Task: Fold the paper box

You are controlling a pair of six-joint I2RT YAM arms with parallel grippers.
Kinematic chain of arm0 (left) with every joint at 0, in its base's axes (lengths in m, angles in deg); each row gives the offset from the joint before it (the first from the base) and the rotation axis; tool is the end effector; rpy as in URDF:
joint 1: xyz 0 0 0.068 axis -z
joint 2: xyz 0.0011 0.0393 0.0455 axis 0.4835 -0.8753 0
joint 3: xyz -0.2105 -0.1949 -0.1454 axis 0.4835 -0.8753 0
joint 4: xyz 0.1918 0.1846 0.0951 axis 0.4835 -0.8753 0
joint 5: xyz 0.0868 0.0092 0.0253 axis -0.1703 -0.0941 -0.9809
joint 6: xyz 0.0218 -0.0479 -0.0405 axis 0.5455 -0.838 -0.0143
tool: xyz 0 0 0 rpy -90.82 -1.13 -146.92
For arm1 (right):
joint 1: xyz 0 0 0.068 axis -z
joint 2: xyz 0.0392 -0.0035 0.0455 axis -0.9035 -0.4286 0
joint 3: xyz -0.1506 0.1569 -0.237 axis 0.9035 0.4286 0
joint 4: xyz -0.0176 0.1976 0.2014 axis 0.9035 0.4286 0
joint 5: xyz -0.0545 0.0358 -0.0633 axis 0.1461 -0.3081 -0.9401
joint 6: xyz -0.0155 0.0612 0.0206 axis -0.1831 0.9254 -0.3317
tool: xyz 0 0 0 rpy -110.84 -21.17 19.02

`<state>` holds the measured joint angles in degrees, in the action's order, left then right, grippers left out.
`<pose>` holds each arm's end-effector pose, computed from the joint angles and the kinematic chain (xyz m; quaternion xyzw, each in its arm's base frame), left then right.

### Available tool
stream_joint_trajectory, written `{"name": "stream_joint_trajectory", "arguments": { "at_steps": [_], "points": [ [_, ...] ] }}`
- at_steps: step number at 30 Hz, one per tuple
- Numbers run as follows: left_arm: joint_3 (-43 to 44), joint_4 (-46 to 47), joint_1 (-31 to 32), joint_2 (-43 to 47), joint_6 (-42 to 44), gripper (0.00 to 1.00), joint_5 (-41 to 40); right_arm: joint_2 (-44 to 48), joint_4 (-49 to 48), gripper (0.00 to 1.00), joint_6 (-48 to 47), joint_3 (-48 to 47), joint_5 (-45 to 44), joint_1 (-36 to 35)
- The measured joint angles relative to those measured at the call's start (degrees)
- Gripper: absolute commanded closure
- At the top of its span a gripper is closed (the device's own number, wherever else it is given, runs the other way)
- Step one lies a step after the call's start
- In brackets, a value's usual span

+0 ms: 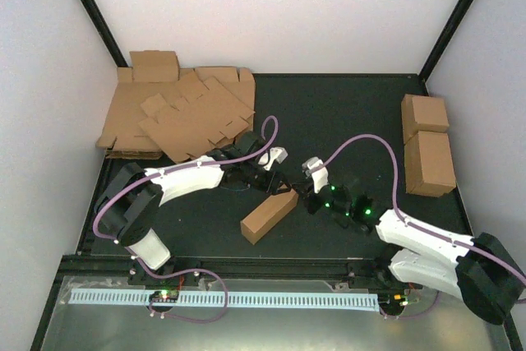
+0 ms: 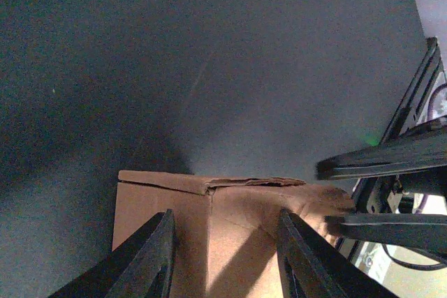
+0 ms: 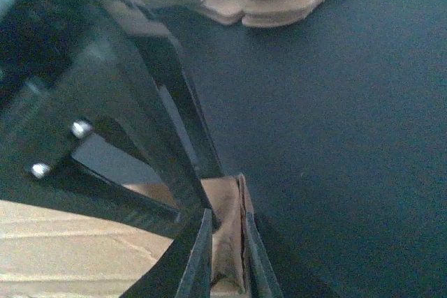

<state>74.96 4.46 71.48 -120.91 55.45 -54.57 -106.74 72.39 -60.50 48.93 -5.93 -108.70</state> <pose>0.2448 -0.2619 0.2138 0.2282 0.8878 -0.3825 0.1160 0.1506 0.1553 0.2130 -0.2701 0.8129 0.2895 0.4272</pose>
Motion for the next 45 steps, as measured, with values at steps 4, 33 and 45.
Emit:
{"name": "stream_joint_trajectory", "arguments": {
  "at_steps": [4,33,45],
  "points": [
    [-0.07,0.2,0.0,0.0,0.0,0.59,0.04,-1.77,-0.42,0.87,0.63,1.07,0.22,0.0],
    [-0.57,0.57,0.33,0.02,0.37,0.61,-0.2,-1.36,1.38,0.96,3.13,0.28,-0.81,0.07],
    [-0.59,0.7,1.84,0.35,0.44,0.61,-1.4,-0.22,10.88,0.87,4.92,-8.9,2.03,0.52]
  ]
}}
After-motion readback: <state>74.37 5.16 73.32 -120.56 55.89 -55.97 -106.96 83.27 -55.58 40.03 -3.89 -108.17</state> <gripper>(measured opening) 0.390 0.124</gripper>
